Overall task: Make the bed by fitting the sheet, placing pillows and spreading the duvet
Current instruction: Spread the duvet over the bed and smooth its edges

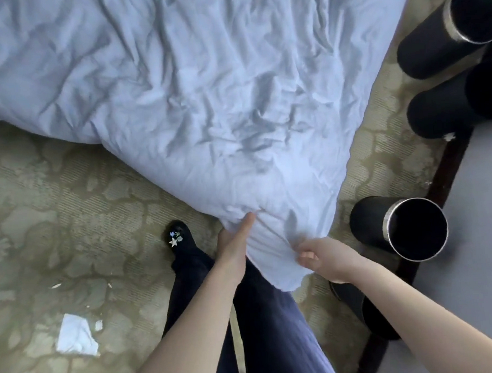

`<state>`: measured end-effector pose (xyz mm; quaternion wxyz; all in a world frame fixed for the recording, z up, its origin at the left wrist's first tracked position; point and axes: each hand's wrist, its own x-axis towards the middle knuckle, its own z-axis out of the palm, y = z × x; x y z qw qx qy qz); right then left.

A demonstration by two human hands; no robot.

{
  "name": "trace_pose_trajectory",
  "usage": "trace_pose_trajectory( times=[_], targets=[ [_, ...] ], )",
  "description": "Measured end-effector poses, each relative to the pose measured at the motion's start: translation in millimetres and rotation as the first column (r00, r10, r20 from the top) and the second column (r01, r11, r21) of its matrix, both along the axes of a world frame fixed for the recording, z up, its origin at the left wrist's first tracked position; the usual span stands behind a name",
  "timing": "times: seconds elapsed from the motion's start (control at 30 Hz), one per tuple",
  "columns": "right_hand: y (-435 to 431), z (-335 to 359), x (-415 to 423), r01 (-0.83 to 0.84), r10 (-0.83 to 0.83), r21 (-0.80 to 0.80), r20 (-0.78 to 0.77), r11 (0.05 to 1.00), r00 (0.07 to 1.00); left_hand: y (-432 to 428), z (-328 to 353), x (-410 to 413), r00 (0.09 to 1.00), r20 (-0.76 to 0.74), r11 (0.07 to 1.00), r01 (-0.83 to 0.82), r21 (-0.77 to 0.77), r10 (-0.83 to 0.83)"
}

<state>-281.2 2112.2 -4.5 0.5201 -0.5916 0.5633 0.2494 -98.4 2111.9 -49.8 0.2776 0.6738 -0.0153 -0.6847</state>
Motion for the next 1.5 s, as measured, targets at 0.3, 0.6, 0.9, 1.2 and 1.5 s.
trace_pose_trajectory(
  times=[0.3,0.6,0.9,1.2,1.5],
  targets=[
    [-13.6,-13.1,99.6,0.373,-0.355,-0.264,0.115,0.89,0.928,99.4,11.4,45.6,0.989,0.112,0.983,0.078,0.164,-0.097],
    [-27.0,-51.9,134.2,0.051,-0.086,-0.146,-0.242,0.988,0.966,51.6,-41.1,108.4,0.956,0.08,0.929,0.251,0.273,-0.282],
    [-80.6,-44.9,164.8,0.16,-0.268,-0.63,-0.079,0.76,0.96,-58.4,-59.3,182.8,0.933,0.357,0.999,0.046,-0.023,-0.034],
    [-117.0,-87.2,187.1,0.122,-0.427,-0.591,-0.41,0.797,0.806,-120.8,-83.7,179.8,0.935,0.275,0.958,0.261,-0.115,-0.222],
    [-130.3,-66.8,160.4,-0.146,-0.052,-0.426,-0.419,0.893,0.907,-91.7,-54.0,200.3,0.484,0.674,0.637,0.77,-0.024,-0.559]
  ],
)
